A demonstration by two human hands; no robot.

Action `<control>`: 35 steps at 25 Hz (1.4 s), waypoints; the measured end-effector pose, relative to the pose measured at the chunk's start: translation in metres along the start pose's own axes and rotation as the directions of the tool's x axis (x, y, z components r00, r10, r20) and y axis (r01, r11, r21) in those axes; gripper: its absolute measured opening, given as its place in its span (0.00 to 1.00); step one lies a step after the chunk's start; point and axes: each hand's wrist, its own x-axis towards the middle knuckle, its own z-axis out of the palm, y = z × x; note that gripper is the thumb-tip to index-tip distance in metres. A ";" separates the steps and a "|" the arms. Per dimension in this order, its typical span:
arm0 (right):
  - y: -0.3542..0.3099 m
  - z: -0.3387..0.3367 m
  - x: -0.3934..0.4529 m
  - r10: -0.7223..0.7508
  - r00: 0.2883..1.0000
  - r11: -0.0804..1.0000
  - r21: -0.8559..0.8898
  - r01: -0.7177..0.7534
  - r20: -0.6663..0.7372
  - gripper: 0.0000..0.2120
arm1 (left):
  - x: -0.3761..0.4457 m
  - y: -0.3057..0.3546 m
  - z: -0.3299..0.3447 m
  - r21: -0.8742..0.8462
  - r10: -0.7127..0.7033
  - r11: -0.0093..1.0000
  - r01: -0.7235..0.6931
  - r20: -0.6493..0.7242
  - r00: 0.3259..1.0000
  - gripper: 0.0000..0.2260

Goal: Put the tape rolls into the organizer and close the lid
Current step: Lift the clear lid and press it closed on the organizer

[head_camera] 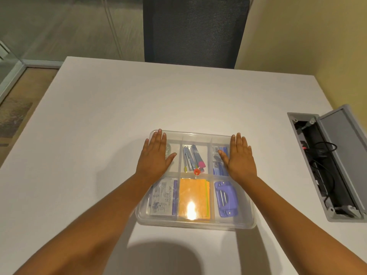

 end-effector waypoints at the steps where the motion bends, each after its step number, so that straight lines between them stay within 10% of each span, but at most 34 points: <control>1: 0.001 0.001 0.001 0.002 1.000 1.000 -0.003 -0.002 -0.005 0.35 | -0.002 0.000 0.002 0.003 -0.003 1.000 0.003 -0.018 1.000 0.32; 35: 0.003 0.013 -0.133 -0.361 0.915 0.912 -0.135 0.387 0.181 0.40 | -0.127 0.016 0.011 0.036 0.023 0.999 -0.024 0.031 0.999 0.34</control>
